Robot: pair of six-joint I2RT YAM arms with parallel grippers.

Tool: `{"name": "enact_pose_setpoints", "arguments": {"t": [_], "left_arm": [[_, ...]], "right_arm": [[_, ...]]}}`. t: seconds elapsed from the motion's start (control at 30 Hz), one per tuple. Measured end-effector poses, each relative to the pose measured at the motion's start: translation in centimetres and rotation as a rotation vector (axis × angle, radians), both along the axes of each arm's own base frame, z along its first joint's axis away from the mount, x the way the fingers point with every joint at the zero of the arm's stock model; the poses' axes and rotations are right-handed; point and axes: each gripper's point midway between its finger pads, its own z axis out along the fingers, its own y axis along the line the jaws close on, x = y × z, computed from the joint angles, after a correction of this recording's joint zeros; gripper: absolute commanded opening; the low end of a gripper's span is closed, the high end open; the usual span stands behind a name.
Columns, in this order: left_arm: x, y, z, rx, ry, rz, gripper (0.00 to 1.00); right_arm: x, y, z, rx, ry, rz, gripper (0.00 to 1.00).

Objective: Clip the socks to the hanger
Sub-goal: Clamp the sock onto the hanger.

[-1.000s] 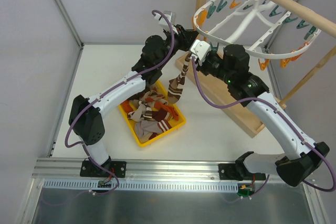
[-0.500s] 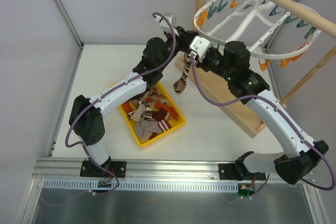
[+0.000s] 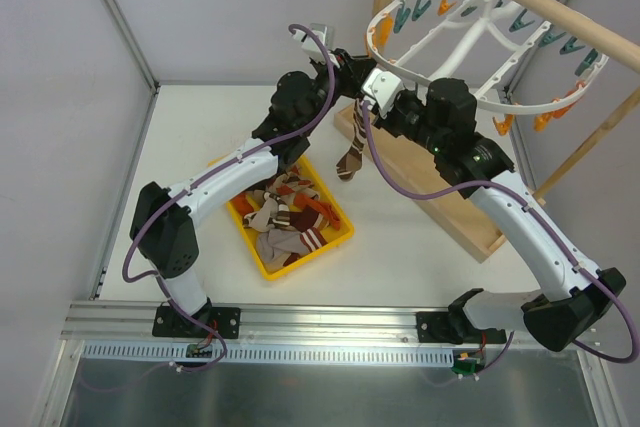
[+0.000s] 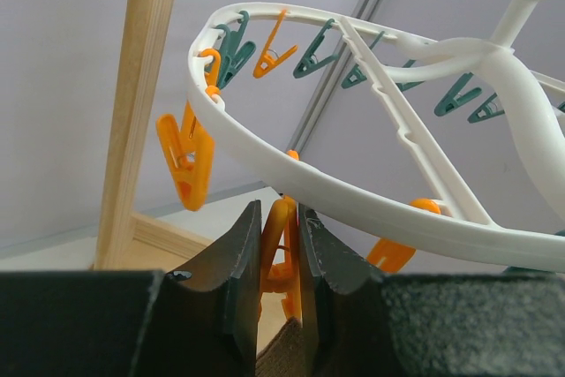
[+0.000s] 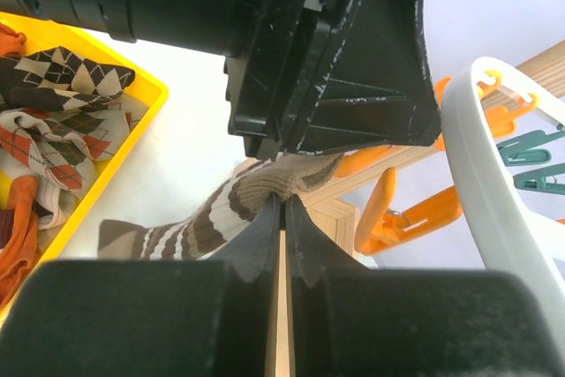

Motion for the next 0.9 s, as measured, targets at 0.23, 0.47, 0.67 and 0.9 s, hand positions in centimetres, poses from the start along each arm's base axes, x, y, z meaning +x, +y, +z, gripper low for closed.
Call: {"name": "enact_pose_setpoints", "arguments": {"t": [0.23, 0.47, 0.67, 0.9], "left_arm": [[0.0, 0.0, 0.1, -0.001, -0.001, 0.0, 0.0], [-0.4, -0.3, 0.0, 0.011, -0.009, 0.015, 0.0], [-0.5, -0.3, 0.2, 0.033, -0.031, 0.073, 0.0], [-0.7, -0.1, 0.7, 0.047, -0.062, 0.146, 0.0]], "right_arm": [[0.2, -0.3, 0.0, -0.004, -0.002, -0.023, 0.01], [0.5, -0.4, -0.3, -0.01, 0.004, -0.033, 0.01], [0.9, -0.3, -1.4, -0.023, 0.035, -0.044, 0.01], [1.1, -0.6, -1.7, -0.004, 0.062, -0.077, 0.01]]}}
